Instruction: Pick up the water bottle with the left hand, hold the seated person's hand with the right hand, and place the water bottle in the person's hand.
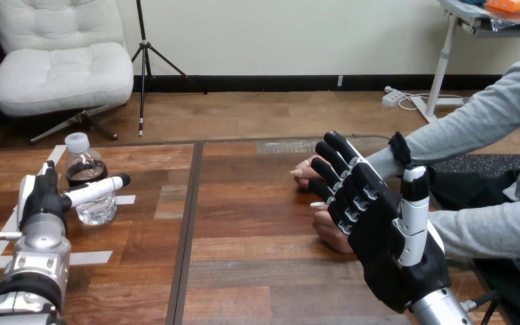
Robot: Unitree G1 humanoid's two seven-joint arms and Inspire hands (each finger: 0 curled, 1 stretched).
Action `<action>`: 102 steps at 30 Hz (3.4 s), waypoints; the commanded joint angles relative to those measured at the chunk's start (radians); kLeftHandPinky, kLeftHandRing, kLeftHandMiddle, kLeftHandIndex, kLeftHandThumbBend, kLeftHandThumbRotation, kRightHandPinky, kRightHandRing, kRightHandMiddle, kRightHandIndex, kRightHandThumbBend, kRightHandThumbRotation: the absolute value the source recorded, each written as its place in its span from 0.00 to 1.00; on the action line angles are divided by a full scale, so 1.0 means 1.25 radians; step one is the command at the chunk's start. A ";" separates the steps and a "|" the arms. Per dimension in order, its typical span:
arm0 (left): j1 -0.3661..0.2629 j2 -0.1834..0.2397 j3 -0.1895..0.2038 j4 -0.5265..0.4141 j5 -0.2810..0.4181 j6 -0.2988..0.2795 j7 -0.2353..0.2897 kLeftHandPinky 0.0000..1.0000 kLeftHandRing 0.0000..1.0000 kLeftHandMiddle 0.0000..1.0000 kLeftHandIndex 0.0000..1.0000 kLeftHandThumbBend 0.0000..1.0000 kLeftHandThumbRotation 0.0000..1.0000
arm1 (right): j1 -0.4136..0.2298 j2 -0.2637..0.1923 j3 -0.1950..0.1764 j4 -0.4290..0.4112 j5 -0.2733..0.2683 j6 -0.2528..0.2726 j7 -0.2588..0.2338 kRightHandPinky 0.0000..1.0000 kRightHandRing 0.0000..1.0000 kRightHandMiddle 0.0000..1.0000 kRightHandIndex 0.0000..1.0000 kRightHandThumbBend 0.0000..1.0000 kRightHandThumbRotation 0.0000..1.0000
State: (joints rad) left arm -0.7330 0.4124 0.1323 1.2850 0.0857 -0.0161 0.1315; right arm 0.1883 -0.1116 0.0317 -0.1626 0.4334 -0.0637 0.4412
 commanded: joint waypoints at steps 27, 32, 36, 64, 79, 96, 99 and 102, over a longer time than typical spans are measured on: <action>-0.114 -0.016 -0.017 0.011 0.014 0.014 0.004 1.00 1.00 1.00 1.00 0.88 0.28 | -0.022 0.022 0.004 -0.053 0.006 -0.013 -0.001 1.00 0.99 0.97 0.95 0.91 1.00; -0.119 -0.018 -0.013 0.014 0.012 0.020 0.008 1.00 1.00 1.00 1.00 0.88 0.27 | -0.021 0.023 0.005 -0.055 0.003 -0.013 0.000 1.00 0.99 0.97 0.95 0.91 1.00; -0.124 -0.019 -0.015 0.016 0.015 0.027 0.012 1.00 1.00 1.00 1.00 0.87 0.27 | -0.020 0.024 0.006 -0.058 0.001 -0.013 -0.001 1.00 0.99 0.98 0.95 0.92 1.00; -0.152 -0.033 -0.028 0.015 0.031 0.090 0.123 0.71 0.81 0.84 0.88 0.84 0.08 | -0.014 0.034 0.003 -0.068 -0.005 -0.015 -0.002 0.98 0.98 0.97 0.94 0.92 1.00; -0.151 -0.039 -0.051 0.008 0.063 0.090 0.219 0.44 0.54 0.61 0.66 0.81 0.00 | -0.014 0.033 0.001 -0.066 -0.001 -0.018 0.003 0.98 0.98 0.97 0.94 0.92 1.00; -0.146 -0.038 -0.067 0.010 0.092 0.082 0.280 0.28 0.35 0.43 0.51 0.81 0.00 | -0.014 0.034 -0.002 -0.066 0.003 -0.017 0.000 0.97 0.97 0.96 0.94 0.93 1.00; -0.144 -0.037 -0.071 0.010 0.095 0.080 0.281 0.28 0.35 0.42 0.50 0.81 0.00 | -0.014 0.034 -0.003 -0.066 0.002 -0.018 0.000 0.97 0.97 0.96 0.93 0.93 1.00; -0.144 -0.037 -0.070 0.008 0.089 0.078 0.279 0.30 0.37 0.43 0.50 0.79 0.00 | -0.014 0.034 -0.003 -0.065 0.002 -0.018 0.002 0.97 0.97 0.96 0.93 0.92 1.00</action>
State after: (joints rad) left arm -0.8388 0.3684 0.0597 1.3066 0.1728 0.1141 0.4675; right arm 0.2024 -0.0786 0.0345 -0.1925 0.4254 -0.0641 0.4404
